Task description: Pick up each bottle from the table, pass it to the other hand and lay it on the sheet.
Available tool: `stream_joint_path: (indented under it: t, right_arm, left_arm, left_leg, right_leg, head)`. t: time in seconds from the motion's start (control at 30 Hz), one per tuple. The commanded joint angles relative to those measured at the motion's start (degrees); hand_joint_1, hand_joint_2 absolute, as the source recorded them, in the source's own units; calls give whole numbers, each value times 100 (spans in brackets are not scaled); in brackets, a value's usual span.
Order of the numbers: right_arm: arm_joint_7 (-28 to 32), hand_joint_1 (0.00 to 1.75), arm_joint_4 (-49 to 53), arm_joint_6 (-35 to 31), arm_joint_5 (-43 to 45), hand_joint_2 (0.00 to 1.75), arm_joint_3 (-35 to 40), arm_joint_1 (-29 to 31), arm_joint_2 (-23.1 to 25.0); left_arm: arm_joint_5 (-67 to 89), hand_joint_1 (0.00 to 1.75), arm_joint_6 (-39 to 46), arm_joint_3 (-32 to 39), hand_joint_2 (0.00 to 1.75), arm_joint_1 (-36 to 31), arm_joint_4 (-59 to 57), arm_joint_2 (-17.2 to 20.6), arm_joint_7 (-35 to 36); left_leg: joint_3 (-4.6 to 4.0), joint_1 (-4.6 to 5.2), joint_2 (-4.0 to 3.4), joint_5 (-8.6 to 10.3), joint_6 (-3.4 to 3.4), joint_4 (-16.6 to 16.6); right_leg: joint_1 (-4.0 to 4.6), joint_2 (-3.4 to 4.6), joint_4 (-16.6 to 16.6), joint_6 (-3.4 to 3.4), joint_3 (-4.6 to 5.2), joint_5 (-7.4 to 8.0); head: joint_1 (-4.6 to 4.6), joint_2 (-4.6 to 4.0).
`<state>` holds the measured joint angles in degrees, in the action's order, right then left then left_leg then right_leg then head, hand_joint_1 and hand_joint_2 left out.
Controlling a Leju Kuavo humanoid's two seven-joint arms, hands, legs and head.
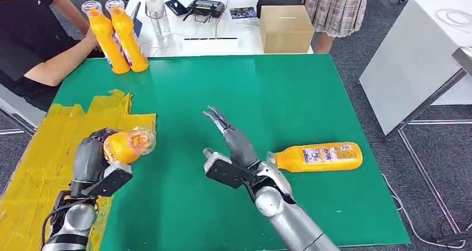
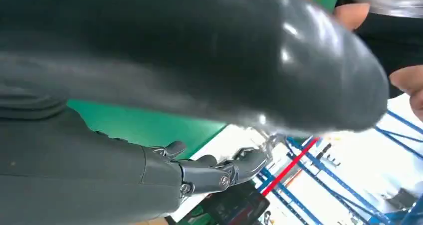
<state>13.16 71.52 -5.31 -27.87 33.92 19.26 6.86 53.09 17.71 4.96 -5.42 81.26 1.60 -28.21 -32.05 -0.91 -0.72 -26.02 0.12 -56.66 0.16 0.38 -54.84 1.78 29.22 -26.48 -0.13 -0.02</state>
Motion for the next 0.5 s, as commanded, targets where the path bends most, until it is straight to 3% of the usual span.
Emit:
stream_joint_path:
  t: [0.03,0.5]
  right_arm:
    - [70,0,-149,170,187,0,9,447,-252]
    - [59,0,-314,239,272,0,118,613,-184]
  left_arm:
    - [1896,175,759,-225,175,-44,-1614,758,643]
    - [2541,175,376,-733,175,-219,-2680,1136,1002]
  left_leg:
    - [22,8,-7,1,3,13]
    - [12,10,2,3,2,8]
  right_leg:
    - [-7,8,4,0,-13,0]
    - [-7,-2,2,-1,-13,1]
  head:
    - [-2,0]
    - [0,0]
